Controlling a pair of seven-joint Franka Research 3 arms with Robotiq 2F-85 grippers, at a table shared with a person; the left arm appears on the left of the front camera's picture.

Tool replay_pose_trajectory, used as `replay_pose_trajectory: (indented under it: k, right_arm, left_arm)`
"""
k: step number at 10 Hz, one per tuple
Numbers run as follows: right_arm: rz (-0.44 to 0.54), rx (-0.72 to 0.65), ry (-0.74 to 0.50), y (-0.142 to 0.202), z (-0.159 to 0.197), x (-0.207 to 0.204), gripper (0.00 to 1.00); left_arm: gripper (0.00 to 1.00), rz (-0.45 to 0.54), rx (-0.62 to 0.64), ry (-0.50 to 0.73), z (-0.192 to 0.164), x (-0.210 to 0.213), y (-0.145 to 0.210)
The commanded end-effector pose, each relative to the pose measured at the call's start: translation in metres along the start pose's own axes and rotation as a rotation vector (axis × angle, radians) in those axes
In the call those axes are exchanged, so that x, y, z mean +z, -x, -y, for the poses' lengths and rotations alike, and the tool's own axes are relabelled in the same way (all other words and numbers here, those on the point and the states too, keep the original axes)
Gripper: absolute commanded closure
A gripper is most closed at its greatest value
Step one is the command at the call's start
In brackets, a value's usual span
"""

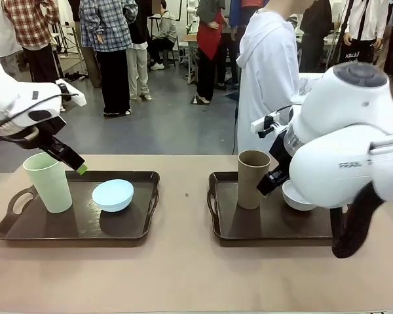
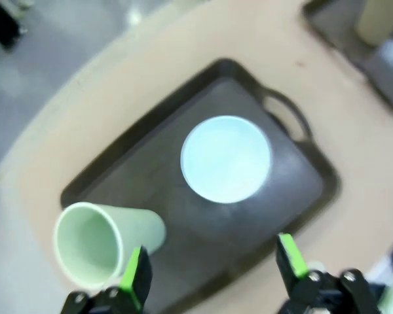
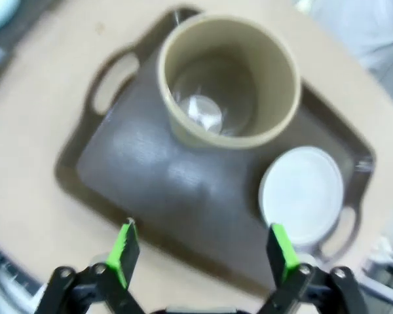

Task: Set up a tray with a mat and arrange the tableware.
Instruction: Pick up the Picnic Bowl and Reusable plastic cup from the Handle tray in front of the human's position and hold them in the air.

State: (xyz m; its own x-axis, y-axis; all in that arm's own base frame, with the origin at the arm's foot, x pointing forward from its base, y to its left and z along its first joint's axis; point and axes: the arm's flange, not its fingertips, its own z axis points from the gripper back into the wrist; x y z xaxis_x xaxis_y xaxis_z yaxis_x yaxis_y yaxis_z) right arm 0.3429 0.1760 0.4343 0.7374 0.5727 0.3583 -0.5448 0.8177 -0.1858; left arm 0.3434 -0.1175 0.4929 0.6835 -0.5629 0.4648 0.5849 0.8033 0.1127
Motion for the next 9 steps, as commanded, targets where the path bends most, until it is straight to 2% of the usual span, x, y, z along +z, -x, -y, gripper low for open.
replay_pose_trajectory:
  k: [1,3,4,5,8,9]
  right_arm:
    - [-0.063,0.000,-0.020,0.115,-0.034,0.044,0.00]
    - [-0.100,-0.027,-0.021,0.149,-0.049,0.070,0.00]
    - [-0.102,-0.061,0.014,0.149,-0.050,0.074,0.00]
    - [-0.100,0.010,-0.010,0.036,-0.027,0.083,0.00]
    - [-0.100,0.010,-0.010,0.036,-0.027,0.083,0.00]
    - [-0.106,-0.004,-0.001,0.046,-0.032,0.099,0.00]
  left_arm:
    - [0.00,-0.020,-0.053,0.098,0.021,0.017,0.092]
    - [0.00,-0.122,-0.030,0.096,0.026,0.018,0.112]
    - [0.00,-0.140,-0.020,0.077,0.025,0.015,0.108]
    - [0.00,-0.080,-0.040,0.104,0.004,0.041,0.029]
    - [0.00,-0.080,-0.040,0.104,0.004,0.041,0.029]
    - [0.00,-0.080,-0.040,0.104,0.004,0.041,0.029]
